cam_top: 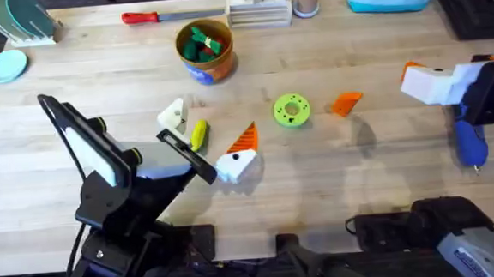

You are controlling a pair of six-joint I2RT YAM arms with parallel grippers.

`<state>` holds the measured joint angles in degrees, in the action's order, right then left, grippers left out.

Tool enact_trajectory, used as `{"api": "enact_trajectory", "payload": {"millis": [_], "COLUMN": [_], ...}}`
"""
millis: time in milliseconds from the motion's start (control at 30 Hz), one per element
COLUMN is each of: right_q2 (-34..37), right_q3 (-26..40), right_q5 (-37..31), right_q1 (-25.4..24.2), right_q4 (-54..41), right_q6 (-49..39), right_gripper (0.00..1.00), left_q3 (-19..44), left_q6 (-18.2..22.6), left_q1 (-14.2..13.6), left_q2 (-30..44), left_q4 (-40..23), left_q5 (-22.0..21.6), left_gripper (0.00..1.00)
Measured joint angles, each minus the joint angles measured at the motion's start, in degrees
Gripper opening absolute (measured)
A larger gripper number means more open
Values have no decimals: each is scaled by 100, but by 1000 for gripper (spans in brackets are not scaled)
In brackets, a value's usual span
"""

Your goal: Pick up the gripper from the table and insert it into the empty holder that is missing its gripper. Then pick up a screw, insert it into the mounting hole, and use the screwdriver to tighten it. Finally, clean up the table by picking up the vegetable and placing it into the bucket.

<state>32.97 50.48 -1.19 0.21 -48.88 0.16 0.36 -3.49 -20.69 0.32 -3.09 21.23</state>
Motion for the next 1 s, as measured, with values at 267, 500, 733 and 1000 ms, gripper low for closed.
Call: {"api": "enact_trajectory", "payload": {"millis": [267, 500, 733, 1000], "right_q2": [0, 0, 39, 1429], "right_q3": [0, 0, 0, -2], "right_q5": [0, 0, 280, 696], "right_q1": [0, 0, 0, 286], "right_q4": [0, 0, -129, -427], "right_q6": [0, 9, 356, -583], "right_gripper": [991, 991, 992, 992], "left_q3": [0, 0, 0, 0], "left_q6": [-1, -1, -1, 1], "left_q1": [0, 0, 0, 0], "left_q2": [0, 0, 0, -2], "left_q4": [0, 0, 0, 11], "left_q5": [0, 0, 35, 878], "left_gripper": [993, 993, 993, 992]}}
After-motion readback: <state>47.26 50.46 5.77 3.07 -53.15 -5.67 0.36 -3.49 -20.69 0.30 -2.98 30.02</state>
